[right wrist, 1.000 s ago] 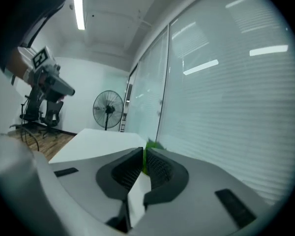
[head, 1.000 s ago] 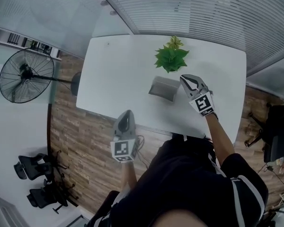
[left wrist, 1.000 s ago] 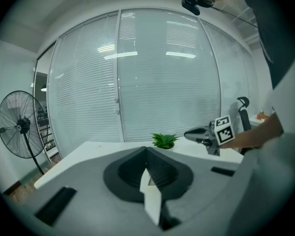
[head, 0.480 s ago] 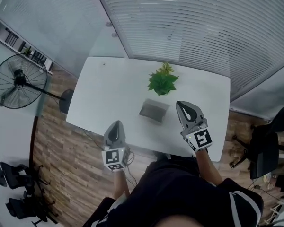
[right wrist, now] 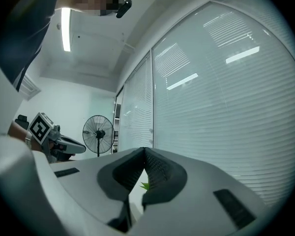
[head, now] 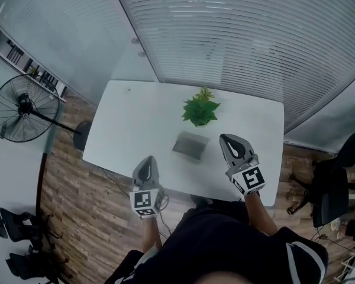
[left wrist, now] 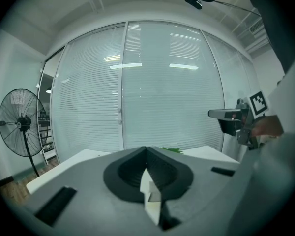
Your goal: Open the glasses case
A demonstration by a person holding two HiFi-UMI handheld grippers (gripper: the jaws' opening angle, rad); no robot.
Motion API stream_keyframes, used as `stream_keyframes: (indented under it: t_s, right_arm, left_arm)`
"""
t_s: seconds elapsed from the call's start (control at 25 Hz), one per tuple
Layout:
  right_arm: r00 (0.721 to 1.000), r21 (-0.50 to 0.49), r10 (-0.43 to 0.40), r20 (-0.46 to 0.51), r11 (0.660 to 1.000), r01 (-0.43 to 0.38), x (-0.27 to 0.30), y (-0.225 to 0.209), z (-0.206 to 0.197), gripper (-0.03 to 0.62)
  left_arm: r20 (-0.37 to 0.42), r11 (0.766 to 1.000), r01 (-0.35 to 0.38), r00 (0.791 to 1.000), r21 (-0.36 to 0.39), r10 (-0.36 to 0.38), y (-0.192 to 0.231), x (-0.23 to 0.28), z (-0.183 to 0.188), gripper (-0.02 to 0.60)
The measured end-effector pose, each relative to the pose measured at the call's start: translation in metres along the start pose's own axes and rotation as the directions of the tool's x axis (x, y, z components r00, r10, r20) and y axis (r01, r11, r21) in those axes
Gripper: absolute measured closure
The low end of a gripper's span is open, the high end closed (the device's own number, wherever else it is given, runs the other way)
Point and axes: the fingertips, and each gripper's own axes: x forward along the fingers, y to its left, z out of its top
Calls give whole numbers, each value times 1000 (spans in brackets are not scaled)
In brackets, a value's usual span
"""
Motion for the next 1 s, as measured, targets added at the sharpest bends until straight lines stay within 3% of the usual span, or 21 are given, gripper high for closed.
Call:
stream_keyframes:
  t_s: [0.76, 1.0]
  right_arm:
    - [1000, 7, 11, -10, 1000, -11, -1, 8, -3, 579]
    - [1000, 12, 2, -25, 1000, -2, 0, 5, -7, 579]
  left_arm:
    - [-7, 1000, 27, 1000, 6, -27, -6, -6, -4, 583]
    - [-17, 995, 58, 998, -76, -60, -9, -3, -9, 581]
